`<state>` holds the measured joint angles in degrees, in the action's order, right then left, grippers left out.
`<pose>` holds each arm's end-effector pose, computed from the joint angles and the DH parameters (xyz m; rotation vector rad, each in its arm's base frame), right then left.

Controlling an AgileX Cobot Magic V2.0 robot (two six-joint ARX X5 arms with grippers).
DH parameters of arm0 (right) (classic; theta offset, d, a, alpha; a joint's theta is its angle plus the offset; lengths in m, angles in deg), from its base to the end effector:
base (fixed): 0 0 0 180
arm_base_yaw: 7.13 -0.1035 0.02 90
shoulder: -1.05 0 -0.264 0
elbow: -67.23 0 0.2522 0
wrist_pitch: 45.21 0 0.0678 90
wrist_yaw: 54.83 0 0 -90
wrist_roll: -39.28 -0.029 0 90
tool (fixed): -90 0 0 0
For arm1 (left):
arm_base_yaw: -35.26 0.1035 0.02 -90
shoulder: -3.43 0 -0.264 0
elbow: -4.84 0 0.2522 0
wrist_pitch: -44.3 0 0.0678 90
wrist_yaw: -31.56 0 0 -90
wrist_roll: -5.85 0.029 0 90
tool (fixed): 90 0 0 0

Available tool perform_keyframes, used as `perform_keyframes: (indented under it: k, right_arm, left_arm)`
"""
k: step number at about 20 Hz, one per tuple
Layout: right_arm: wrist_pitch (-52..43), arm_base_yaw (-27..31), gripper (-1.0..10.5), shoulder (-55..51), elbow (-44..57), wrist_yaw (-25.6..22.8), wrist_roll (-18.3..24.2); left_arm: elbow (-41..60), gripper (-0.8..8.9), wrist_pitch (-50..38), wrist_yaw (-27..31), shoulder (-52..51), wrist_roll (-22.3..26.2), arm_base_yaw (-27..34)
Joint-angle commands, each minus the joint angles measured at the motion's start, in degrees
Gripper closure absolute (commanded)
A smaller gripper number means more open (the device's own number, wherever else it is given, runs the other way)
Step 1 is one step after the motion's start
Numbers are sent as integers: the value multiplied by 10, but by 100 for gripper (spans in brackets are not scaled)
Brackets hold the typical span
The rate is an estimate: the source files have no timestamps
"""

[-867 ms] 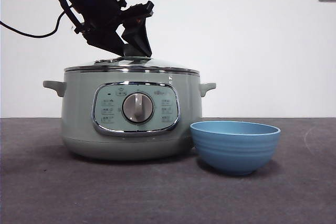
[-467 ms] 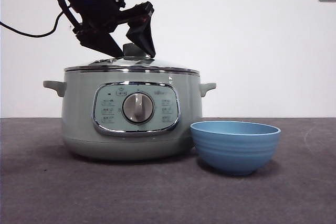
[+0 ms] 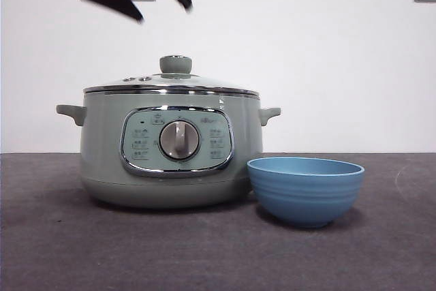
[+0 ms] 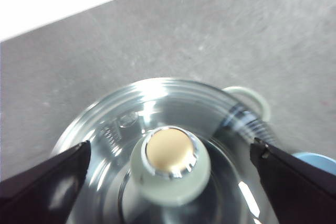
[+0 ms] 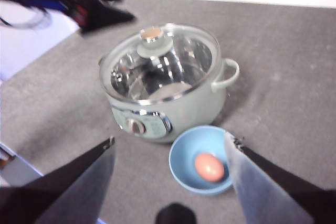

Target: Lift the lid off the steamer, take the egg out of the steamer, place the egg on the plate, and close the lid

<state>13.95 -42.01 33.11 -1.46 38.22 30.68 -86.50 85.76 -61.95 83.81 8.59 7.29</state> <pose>0.0713 0.0516 0.3570 0.0330 0.4328 0.6223 0.2702 -0.1455 0.3626 0.1597 0.5140 -0.5490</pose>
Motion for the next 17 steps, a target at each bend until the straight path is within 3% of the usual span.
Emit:
perform_keyframes:
  k: [1,7,13,17]
  right_arm:
    - [11,-1,596,-1,3,14,-3]
    - [45,-1,600,-1,3,75,-3]
    - [90,-1,600,-1,3,136,-3]
    - [110,-1,604,-1,3,136,-4]
  left_arm:
    - [-43,280,92,-7,-35,2,-6]
    - [-140,284,296,-77,-96,0,-6]
    - [-174,286,407,-119,-142,1,-6]
    - [-174,428,450,-118,-160,1,-6]
